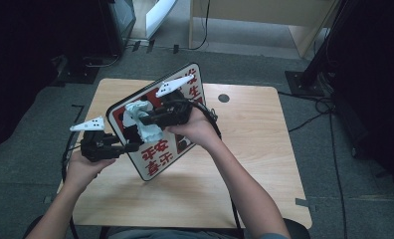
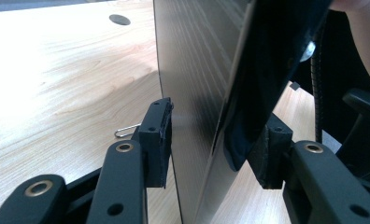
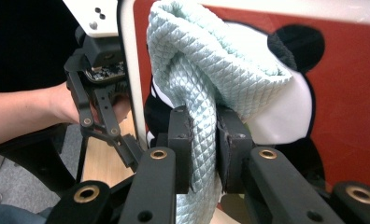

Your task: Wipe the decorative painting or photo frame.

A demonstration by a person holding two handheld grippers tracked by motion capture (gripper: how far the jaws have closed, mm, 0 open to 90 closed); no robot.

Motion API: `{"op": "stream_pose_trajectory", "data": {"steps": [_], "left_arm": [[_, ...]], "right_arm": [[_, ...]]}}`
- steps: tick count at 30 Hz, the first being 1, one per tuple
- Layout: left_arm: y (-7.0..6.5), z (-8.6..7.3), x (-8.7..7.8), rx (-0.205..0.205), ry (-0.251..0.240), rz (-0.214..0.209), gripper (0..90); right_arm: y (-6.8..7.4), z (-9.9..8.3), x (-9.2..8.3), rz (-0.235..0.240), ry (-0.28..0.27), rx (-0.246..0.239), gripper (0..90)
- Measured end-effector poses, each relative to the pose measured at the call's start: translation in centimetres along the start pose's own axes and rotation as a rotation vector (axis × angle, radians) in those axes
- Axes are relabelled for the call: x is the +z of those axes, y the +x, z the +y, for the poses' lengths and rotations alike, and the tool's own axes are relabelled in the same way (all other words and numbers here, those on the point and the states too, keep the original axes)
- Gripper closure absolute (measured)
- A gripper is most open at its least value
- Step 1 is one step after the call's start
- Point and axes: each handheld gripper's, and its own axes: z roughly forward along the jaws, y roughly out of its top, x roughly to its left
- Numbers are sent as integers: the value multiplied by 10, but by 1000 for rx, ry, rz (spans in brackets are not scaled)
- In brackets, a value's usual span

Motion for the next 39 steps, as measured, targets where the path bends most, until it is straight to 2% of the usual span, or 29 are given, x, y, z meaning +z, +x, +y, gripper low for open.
{"op": "stream_pose_trajectory", "data": {"steps": [39], "left_arm": [[-1, -2, -1, 13, 5, 15, 560]], "right_arm": [[-3, -39, 13, 30, 34, 42, 781]]}}
